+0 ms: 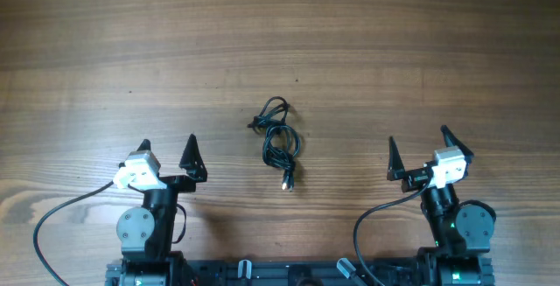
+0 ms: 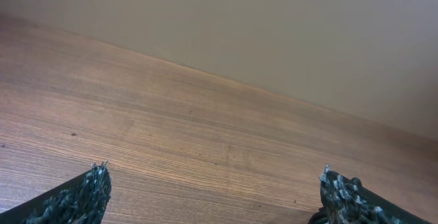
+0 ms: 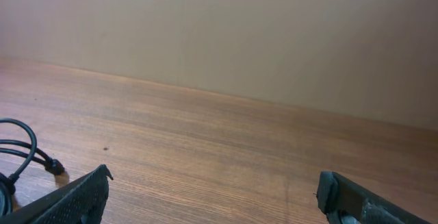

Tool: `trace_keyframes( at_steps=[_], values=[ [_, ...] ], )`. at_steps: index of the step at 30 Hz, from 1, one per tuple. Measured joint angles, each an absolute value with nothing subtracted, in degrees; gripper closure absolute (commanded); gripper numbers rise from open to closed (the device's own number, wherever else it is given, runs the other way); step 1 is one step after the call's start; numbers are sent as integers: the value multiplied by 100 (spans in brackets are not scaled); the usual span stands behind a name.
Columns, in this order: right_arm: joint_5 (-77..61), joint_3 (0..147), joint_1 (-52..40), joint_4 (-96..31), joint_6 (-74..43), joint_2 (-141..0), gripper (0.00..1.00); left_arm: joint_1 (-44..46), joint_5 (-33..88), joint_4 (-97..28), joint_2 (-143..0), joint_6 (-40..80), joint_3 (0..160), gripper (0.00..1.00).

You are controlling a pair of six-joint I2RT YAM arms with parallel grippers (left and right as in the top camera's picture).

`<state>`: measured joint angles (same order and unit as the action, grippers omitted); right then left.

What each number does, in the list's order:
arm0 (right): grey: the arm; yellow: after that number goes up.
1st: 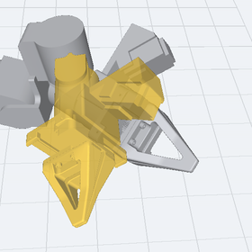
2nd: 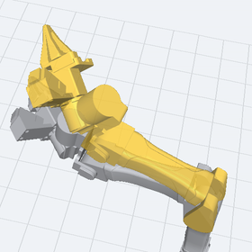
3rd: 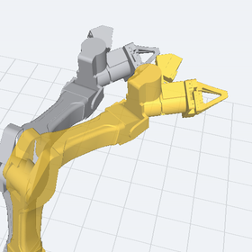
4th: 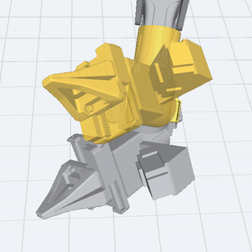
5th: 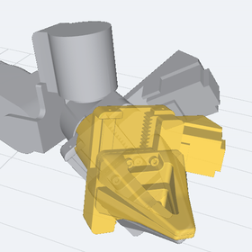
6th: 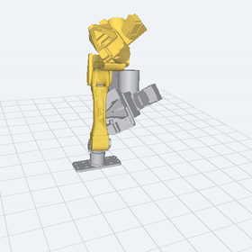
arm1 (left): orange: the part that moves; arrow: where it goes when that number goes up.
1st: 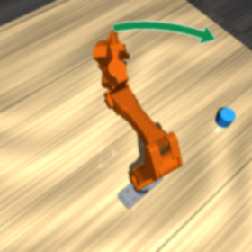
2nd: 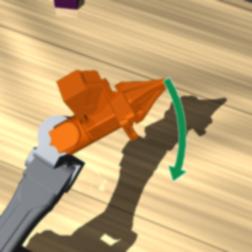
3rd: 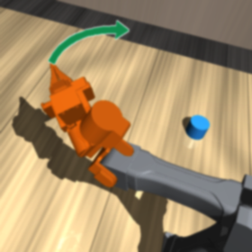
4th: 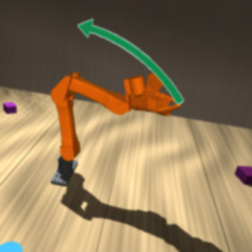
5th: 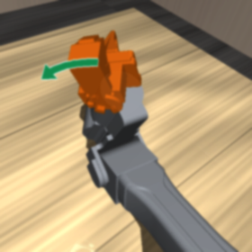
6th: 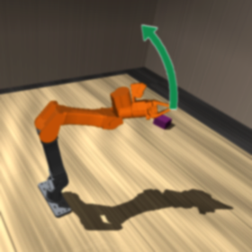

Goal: Untangle cables

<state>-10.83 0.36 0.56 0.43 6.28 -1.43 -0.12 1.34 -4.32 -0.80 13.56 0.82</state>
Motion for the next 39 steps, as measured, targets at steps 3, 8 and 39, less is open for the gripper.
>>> trace_keyframes(
  at_steps=[3, 8, 39],
  values=[
    [-1083, 36, 56, 43, 628, -143, 0, -12, 134, -432, -80, 1356, 82, 0],
    [-1083, 36, 56, 43, 628, -143, 0, -12, 134, -429, -80, 1356, 82, 0],
    [-2464, 1057, 56, -440, 491, -668, 0, -12, 685, -1339, -515, 1354, 965, 0]
  ],
)
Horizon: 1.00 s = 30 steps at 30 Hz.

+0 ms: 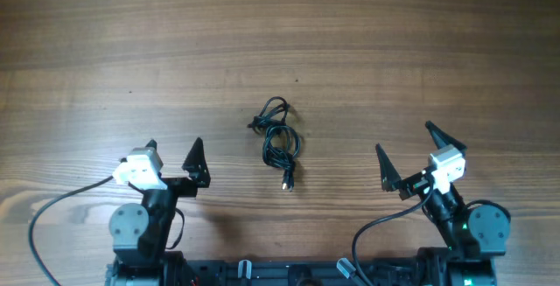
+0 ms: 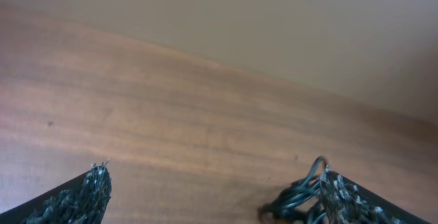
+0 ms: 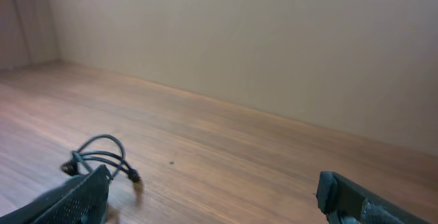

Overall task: Untangle cables
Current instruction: 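Raise both arms and move the left gripper over the cable bundle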

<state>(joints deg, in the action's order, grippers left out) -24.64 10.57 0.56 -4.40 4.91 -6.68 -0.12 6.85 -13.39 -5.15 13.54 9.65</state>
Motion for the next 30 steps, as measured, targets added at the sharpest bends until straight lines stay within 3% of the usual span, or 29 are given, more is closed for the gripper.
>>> trace_keyframes(
  at_steps=[12, 21, 30],
  values=[
    [-3282, 3214, 56, -1083, 311, -3177, 0, -12, 1273, -2331, -3238, 1354, 3476, 0],
    [-3771, 5933, 56, -3734, 336, -5210, 0, -14, 2351, -4440, -6156, 1313, 6311, 0],
    [-3997, 6643, 56, -4329, 379, -5988, 0, -12, 2919, -4342, -7061, 1369, 6598, 3]
  ],
)
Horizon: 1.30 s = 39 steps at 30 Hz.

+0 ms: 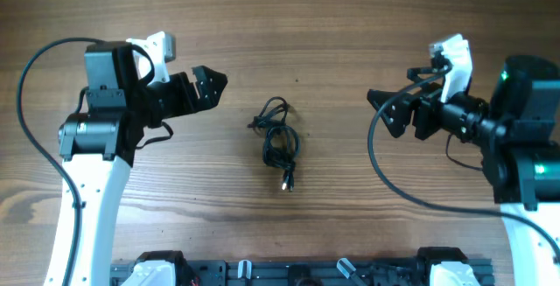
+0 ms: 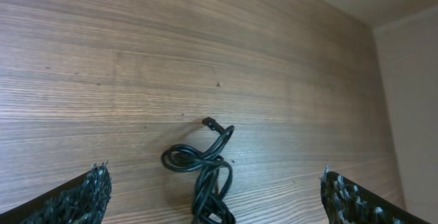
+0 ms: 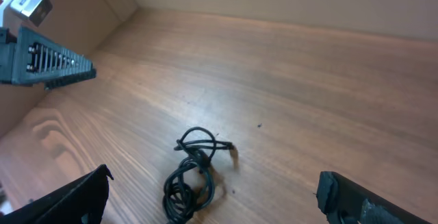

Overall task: Untangle cables
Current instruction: 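Raise both arms and move the left gripper over the cable bundle, then grasp the black cable bundle with the left gripper and lift it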

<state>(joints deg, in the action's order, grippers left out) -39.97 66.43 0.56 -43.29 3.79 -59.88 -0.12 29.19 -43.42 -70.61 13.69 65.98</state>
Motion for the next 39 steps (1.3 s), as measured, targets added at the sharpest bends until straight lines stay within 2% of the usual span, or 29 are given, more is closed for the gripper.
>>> trace_keyframes(
  at_steps=[1, 2, 4, 7, 13, 17, 24, 30, 35, 37, 39],
  values=[
    [-4016, 6643, 56, -4331, 233, -6075, 0, -10, 2967, -4333, -7100, 1380, 6598, 5],
    [-4049, 6643, 56, -4331, 21, -6202, 0, 12, 2989, -4344, -7144, 1382, 6600, 13],
    [-4066, 6643, 56, -4333, -169, -6396, 0, 189, 2921, -4392, -7343, 1363, 6619, 18],
    [-4077, 6643, 56, -4359, -301, -6689, 1, 674, 2536, -4534, -7754, 1393, 6630, 24],
    [-4093, 6643, 56, -4375, -390, -7155, 1, 1813, 1610, -4818, -8711, 1402, 6630, 47],
    [-4093, 6643, 56, -4375, -390, -7185, 1, 2220, 1431, -4915, -9231, 1415, 6630, 47],
    [-4093, 6643, 56, -4375, -390, -7185, 1, 2298, 766, -4637, -9393, 1680, 6630, 43],
    [-4066, 6643, 56, -4375, -390, -7185, 1, 2298, 670, -4405, -9574, 1131, 6630, 41],
    [-4045, 6643, 56, -4375, -392, -7185, 1, 2298, 1068, -4147, -9839, 679, 6630, 41],
    [-4042, 6643, 56, -4375, -395, -7185, 1, 2298, 1164, -3953, -9907, 622, 6630, 46],
    [-4045, 6643, 56, -4377, -410, -7185, 1, 2298, 1212, -3736, -10005, 604, 6630, 60]
  ],
)
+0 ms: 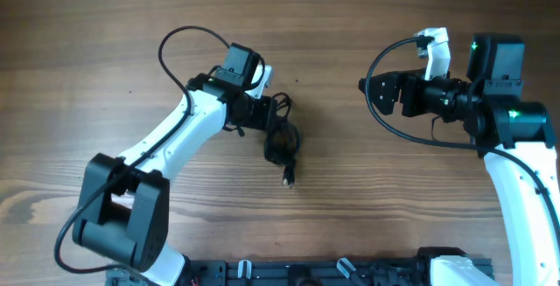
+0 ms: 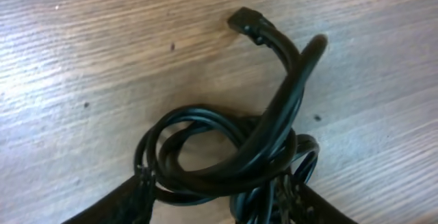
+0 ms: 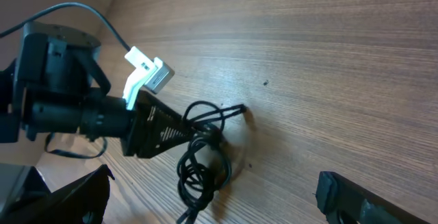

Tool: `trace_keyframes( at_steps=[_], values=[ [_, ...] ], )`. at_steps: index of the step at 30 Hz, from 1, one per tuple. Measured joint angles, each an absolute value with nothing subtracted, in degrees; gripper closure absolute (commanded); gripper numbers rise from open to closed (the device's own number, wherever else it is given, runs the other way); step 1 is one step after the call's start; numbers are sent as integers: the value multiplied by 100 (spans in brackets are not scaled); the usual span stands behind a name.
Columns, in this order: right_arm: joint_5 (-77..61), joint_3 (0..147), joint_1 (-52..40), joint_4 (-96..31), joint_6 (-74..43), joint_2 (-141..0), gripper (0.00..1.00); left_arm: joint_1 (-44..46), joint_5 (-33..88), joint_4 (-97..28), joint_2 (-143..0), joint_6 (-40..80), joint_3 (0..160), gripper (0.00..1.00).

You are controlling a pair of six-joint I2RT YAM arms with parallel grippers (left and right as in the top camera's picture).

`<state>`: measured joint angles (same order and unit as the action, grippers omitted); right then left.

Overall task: Untangle cables
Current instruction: 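Grasp the black cable bundle with the left gripper and lift it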

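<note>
A black cable [image 1: 282, 137] lies knotted in loops at the table's middle, with one plug [image 1: 287, 182] trailing toward the near edge. My left gripper [image 1: 267, 113] has reached the top of the tangle. In the left wrist view its fingers [image 2: 140, 193] press against both sides of the looped bundle [image 2: 233, 142], shut on it, and a free plug end [image 2: 246, 22] sticks up beyond. My right gripper [image 1: 372, 98] hovers open to the right, apart from the cable. The right wrist view shows the tangle [image 3: 205, 155] and the left gripper [image 3: 161, 131] ahead.
Bare wooden table [image 1: 420, 24] surrounds the tangle. The left arm's own grey lead [image 1: 179, 41] arcs above the table at upper left, and the right arm's lead [image 1: 385, 59] loops beside its wrist. A beige wall edges the table.
My left gripper was open and well left of the cable; now it is down at the tangle with fingers closed in on the loops. The right gripper has shifted slightly, still open.
Both arms rested low at the near edge with grippers open while the cable lay untouched at mid-table. They turned toward it, then stood raised on either side of it. Now the left gripper holds the tangle and the right hovers nearby.
</note>
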<state>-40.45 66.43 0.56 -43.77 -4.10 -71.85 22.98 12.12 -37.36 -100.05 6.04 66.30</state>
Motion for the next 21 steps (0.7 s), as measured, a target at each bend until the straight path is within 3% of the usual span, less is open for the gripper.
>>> trace_keyframes(
  at_steps=[1, 2, 4, 8, 15, 21],
  values=[
    [-4045, 6643, 56, -4392, -410, -7185, 1, 2298, 1205, -3629, -10086, 543, 6630, 67],
    [-4042, 6643, 56, -4403, -410, -7185, 1, 2298, 1205, -3542, -10156, 523, 6630, 82],
    [-4042, 6643, 56, -4414, -412, -7185, 1, 2298, 1208, -3441, -10283, 528, 6630, 96],
    [-4042, 6643, 56, -4416, -412, -7185, 1, 2298, 1212, -3284, -10307, 642, 6635, 96],
    [-4042, 6643, 56, -4416, -432, -7185, 1, 2038, 1240, -3468, -10245, 1964, 6720, 96],
    [-4040, 6643, -86, -4405, -519, -7185, 1, 1841, 1518, -3909, -9205, 2528, 6873, 96]
  ],
)
